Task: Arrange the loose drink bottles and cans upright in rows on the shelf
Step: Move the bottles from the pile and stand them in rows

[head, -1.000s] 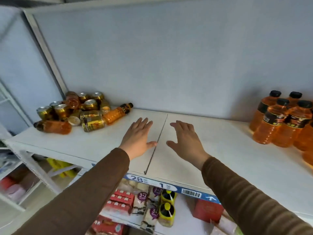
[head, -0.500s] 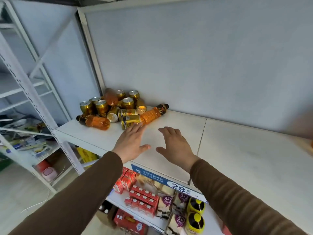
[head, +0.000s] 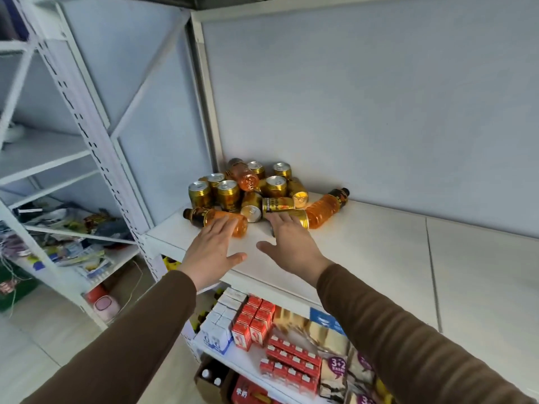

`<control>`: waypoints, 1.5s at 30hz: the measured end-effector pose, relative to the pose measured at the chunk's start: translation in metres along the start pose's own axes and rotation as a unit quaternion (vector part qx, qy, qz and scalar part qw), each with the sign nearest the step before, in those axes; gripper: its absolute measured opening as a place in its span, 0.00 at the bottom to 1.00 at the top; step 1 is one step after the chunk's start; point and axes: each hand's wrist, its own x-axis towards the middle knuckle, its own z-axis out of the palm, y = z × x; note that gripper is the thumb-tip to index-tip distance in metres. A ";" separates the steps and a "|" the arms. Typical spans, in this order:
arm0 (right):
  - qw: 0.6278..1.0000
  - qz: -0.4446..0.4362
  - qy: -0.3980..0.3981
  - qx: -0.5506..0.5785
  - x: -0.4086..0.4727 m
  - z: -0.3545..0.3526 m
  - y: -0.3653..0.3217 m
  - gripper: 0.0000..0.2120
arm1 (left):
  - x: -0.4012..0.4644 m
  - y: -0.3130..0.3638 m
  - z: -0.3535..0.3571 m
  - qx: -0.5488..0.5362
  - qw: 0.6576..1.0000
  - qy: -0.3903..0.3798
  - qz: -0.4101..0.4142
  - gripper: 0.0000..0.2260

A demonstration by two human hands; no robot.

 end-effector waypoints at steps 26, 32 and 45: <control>0.990 0.043 -0.112 -0.076 0.165 0.105 -0.080 0.26 | 0.040 -0.151 0.002 -0.129 0.988 -0.016 -0.077 0.38; 0.984 0.044 -0.150 -0.084 0.174 0.114 -0.084 0.28 | 0.042 -0.160 0.007 -0.144 0.985 -0.024 -0.089 0.39; 0.977 0.159 -0.013 0.139 0.141 0.051 -0.021 0.30 | 0.083 -0.122 -0.029 -0.310 0.945 0.084 -0.061 0.42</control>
